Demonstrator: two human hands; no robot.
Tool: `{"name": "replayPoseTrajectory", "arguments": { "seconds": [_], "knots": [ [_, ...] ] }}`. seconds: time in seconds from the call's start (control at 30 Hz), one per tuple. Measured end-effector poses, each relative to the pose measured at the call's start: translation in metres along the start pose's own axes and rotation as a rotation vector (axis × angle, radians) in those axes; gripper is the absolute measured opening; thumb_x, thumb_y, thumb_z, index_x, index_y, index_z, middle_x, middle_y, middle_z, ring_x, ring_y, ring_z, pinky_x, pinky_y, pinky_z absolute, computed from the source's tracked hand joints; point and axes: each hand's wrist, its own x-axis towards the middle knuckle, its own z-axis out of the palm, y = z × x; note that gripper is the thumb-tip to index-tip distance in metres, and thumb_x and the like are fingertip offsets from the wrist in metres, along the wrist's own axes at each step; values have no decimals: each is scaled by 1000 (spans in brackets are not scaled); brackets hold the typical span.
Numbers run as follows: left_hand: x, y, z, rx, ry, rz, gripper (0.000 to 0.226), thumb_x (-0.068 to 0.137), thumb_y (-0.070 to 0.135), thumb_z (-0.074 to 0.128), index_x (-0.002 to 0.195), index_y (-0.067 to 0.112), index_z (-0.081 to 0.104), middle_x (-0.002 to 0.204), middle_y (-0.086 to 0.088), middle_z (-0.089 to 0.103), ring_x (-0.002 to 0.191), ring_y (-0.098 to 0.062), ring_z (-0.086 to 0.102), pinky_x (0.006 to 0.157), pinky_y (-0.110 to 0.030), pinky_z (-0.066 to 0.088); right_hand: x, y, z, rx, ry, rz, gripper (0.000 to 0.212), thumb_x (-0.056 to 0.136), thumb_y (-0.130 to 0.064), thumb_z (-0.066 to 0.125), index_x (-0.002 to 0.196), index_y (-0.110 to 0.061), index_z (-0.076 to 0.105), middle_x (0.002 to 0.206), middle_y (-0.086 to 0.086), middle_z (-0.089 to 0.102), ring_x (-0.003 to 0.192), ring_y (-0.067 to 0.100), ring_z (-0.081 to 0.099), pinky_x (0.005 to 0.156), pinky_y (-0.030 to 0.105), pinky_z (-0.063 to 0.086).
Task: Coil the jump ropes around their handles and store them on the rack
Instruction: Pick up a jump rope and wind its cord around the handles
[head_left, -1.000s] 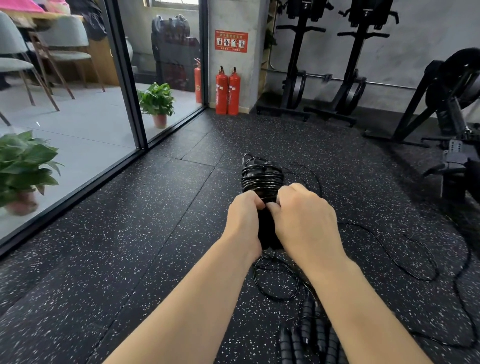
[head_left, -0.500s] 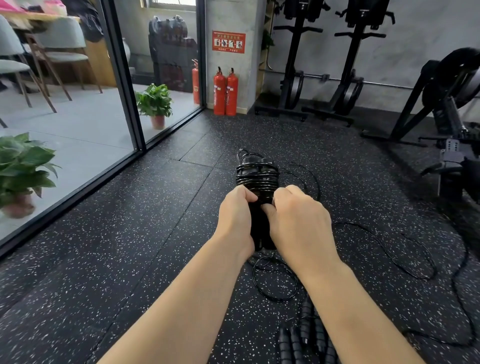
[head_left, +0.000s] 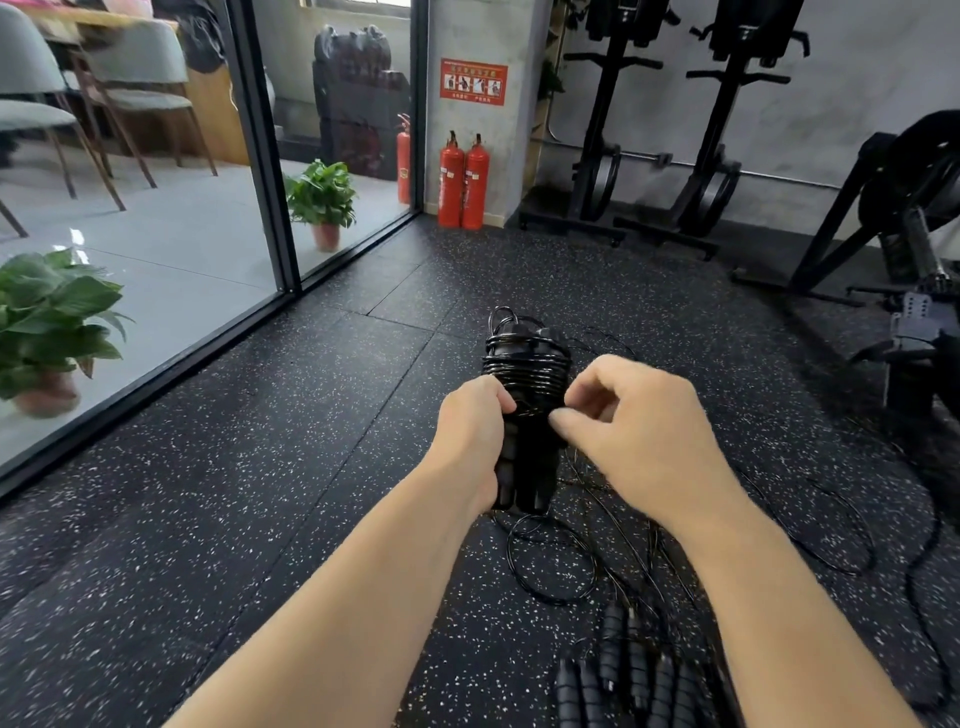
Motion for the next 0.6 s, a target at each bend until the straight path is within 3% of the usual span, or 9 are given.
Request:
{"name": "replayPoseTrajectory", "arguments": {
  "seconds": [0.1, 0.23, 0.37, 0.47, 0.6],
  "knots": [
    [2, -2, -1, 61, -2, 42, 9, 77, 5, 45, 72, 12, 49, 76, -13, 49, 74, -26, 46, 66, -36, 41, 3, -2, -3, 54, -33, -60, 8, 84, -17, 69, 80, -23, 71, 79, -11, 64, 71, 4, 57, 70, 27, 48],
    [6, -10, 3, 136, 13, 143, 28, 88, 2, 45, 63, 15, 43, 72, -6, 42, 86, -24, 41, 76, -37, 35, 4, -3, 8, -133, -48, -102, 12, 88, -18, 62, 83, -19, 73, 82, 0, 68, 79, 21, 62, 73, 38, 52],
    [7, -16, 5, 273, 12, 158, 15, 81, 7, 44, 67, 13, 46, 74, -7, 43, 73, -26, 39, 67, -36, 34, -3, -11, 13, -368, -62, -93, 20, 93, -29, 54, 88, -16, 69, 85, 5, 65, 80, 30, 62, 68, 35, 50],
    [9, -16, 6, 346, -6, 193, 21, 80, 7, 43, 62, 17, 45, 74, -6, 42, 71, -26, 37, 67, -35, 33, -7, -11, 16, -360, -30, -102, 28, 94, -27, 52, 71, -12, 55, 75, 3, 57, 72, 30, 57, 60, 34, 43],
    [7, -13, 8, 455, -44, 211, 8, 74, 20, 44, 69, 14, 42, 74, -4, 44, 64, -21, 36, 57, -31, 28, -8, -4, 18, -289, 4, -56, 43, 91, -23, 58, 54, -17, 35, 58, -2, 41, 58, 24, 43, 54, 31, 30]
  ]
}}
